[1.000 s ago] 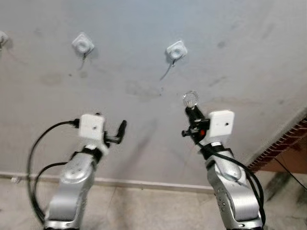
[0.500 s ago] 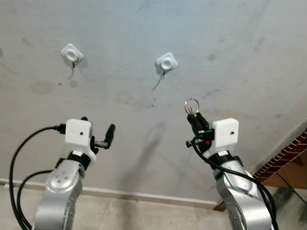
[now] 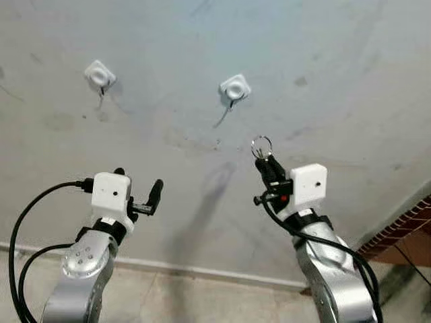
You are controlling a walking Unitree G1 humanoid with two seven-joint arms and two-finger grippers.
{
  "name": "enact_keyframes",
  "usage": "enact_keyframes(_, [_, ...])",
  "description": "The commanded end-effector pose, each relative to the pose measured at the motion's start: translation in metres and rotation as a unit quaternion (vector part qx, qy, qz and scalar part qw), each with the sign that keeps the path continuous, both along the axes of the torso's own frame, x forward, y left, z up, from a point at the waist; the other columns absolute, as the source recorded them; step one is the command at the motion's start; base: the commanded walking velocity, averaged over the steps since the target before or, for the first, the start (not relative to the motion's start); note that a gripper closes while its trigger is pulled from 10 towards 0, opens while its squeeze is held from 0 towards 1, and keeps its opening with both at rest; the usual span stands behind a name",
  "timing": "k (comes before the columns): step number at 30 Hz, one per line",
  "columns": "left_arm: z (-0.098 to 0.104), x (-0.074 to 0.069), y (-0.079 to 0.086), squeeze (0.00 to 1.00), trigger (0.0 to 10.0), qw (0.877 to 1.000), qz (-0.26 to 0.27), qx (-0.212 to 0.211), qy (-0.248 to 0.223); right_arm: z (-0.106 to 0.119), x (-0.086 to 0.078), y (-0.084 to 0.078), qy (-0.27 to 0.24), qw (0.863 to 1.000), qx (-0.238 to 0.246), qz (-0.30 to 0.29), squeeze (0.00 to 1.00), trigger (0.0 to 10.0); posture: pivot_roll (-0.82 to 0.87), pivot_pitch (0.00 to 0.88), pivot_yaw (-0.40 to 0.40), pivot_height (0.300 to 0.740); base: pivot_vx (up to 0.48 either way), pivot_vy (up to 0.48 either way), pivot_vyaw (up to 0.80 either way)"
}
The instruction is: Hang keys on a hook
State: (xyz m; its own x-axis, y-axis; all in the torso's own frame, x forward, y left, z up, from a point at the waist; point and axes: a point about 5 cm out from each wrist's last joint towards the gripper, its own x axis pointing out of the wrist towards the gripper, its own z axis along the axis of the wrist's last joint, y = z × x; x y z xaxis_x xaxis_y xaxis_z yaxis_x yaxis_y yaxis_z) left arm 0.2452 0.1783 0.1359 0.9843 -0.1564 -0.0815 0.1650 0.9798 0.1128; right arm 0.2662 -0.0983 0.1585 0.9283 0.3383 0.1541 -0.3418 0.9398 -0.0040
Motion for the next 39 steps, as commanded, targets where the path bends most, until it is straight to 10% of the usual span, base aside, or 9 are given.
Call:
enact_keyframes(1, [0.004, -0.003, 0.001, 0.0, 10.0, 1.0, -0.004, 0.009, -0.006, 0.006, 0.003, 0.004, -0.015, 1.0, 0.003, 0.007, 0.0, 10.0, 0.26, 0.038, -0.056, 0.74, 0.0, 0.0, 0.0])
enact_keyframes(39, [0.031, -0.008, -0.017, 0.0, 10.0, 0.996, -0.086, 0.011, -0.03, 0.036, 0.05, 0.06, -0.076, 0.995, 0.061, 0.003, 0.0, 10.0, 0.35, 0.088, -0.048, 0.74, 0.0, 0.0, 0.0])
